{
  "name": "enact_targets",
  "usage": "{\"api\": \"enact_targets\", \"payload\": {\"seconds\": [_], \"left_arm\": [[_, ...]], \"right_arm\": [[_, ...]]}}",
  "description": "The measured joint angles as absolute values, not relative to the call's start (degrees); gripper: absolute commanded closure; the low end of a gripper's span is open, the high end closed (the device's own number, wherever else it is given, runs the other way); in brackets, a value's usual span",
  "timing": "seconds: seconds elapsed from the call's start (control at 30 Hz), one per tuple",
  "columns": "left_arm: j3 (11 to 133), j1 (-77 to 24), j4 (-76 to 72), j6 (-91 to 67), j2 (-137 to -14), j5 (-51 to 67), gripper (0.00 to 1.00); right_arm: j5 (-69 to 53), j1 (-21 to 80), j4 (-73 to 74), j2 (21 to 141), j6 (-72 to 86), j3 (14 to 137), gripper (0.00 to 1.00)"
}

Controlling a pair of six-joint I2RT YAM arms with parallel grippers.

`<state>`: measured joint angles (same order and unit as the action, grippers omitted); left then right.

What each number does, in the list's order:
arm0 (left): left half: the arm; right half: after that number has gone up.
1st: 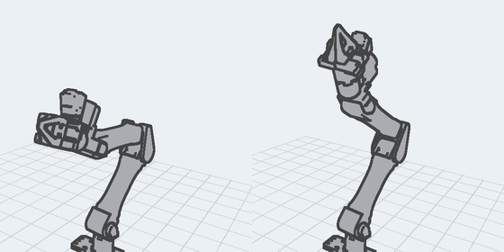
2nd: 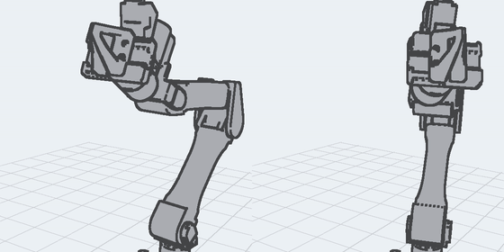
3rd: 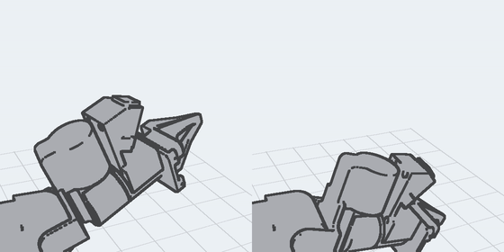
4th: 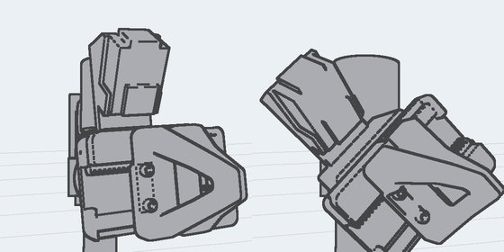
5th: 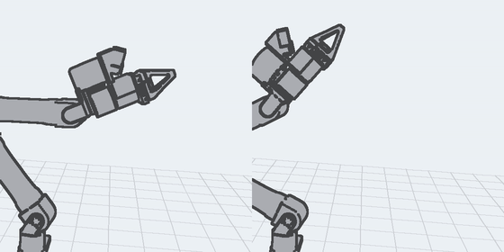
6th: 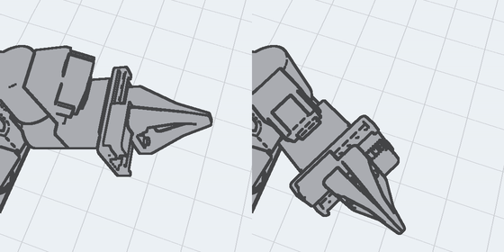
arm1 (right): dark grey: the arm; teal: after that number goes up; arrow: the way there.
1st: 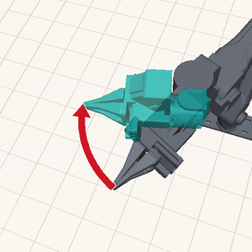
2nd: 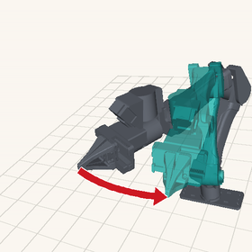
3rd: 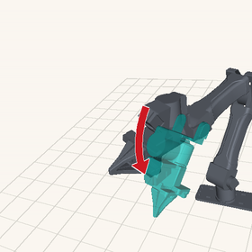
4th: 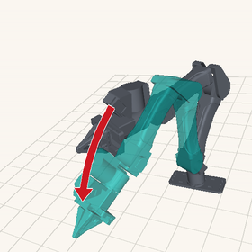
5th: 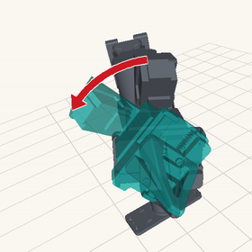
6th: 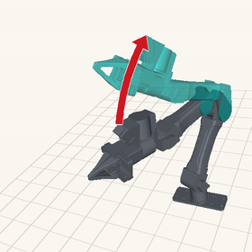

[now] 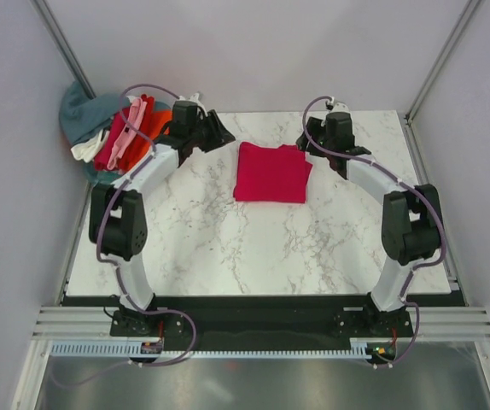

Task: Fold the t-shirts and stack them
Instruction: Fold the tshirt, then neatly place the folded tshirt to the corner

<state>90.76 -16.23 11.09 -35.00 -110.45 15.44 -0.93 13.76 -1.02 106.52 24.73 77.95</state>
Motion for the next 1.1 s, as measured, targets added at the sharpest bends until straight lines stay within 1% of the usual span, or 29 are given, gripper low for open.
{"api": "enact_targets", "payload": {"seconds": [0.1, 0.17, 0.2, 0.23, 0.27, 0.3, 0.37, 0.4, 0.43, 0.53, 0.6, 0.7, 0.8, 0.9, 0.93, 1.1], "left_arm": [[81.82, -16.27, 9.26, -34.74, -101.86, 13.47, 0.48], [76.79, -16.25, 8.01, -34.54, -96.66, 12.34, 0.38], [74.26, -16.25, 7.33, -34.41, -93.86, 11.88, 0.3], [72.14, -16.25, 6.42, -34.33, -91.35, 11.53, 0.06], [69.63, -16.25, 4.64, -33.71, -88.82, 10.76, 0.0], [67.35, -16.25, 3.16, -33.85, -86.52, 10.24, 0.0], [63.72, -16.19, -0.93, -34.09, -84.05, 9.15, 0.0], [62.57, -16.08, -2.61, -34.09, -83.85, 9.17, 0.0], [62.08, -15.86, -3.73, -34.11, -84.6, 9.54, 0.05], [62.06, -15.18, -6.68, -34.46, -89.25, 11.88, 0.12], [61.34, -14.96, -8.71, -34.76, -92.58, 13.23, 0.13], [59.75, -14.9, -10.57, -35.16, -95.46, 14.31, 0.18], [60.34, -14.92, -11.09, -35.16, -98.41, 15.46, 0.23], [63.37, -14.92, -10.85, -35.16, -102.15, 16.69, 0.29], [64.6, -14.92, -10.83, -35.16, -103.48, 16.99, 0.32], [69.93, -15.22, -10.76, -35.18, -108.73, 18.11, 0.4]], "right_arm": [[-1.78, 13.76, -1.39, 99.9, 24.49, 72.55, 0.36], [-2.13, 13.76, -1.5, 95.15, 24.14, 69.28, 0.34], [-2.2, 13.76, -1.52, 92.71, 24.08, 67.9, 0.34], [-2.11, 13.76, -1.74, 90.15, 23.97, 66.57, 0.31], [-1.96, 13.76, -2.11, 87.57, 24.08, 65.23, 0.31], [-1.52, 13.76, -2.61, 85.25, 24.32, 64.05, 0.33], [-0.25, 13.76, -4.45, 82.21, 24.64, 61.63, 0.46], [0.4, 13.74, -5.72, 81.3, 24.91, 60.18, 0.47], [1.13, 13.69, -6.37, 81.14, 25.15, 59.11, 0.47], [1.41, 13.56, -6.28, 84.34, 25.5, 58.06, 0.49], [1.23, 13.47, -6.66, 87.18, 25.76, 56.64, 0.49], [-0.12, 13.47, -7.99, 90.56, 26.37, 53.69, 0.49], [-1.3, 13.47, -8.88, 94.61, 26.79, 53.47, 0.5], [-2.2, 13.47, -9.04, 99.29, 27.03, 55.44, 0.51], [-2.61, 13.47, -9.06, 101.25, 27.07, 56.84, 0.51], [-3.2, 13.47, -9.21, 107.24, 27.11, 62.35, 0.52]]}}
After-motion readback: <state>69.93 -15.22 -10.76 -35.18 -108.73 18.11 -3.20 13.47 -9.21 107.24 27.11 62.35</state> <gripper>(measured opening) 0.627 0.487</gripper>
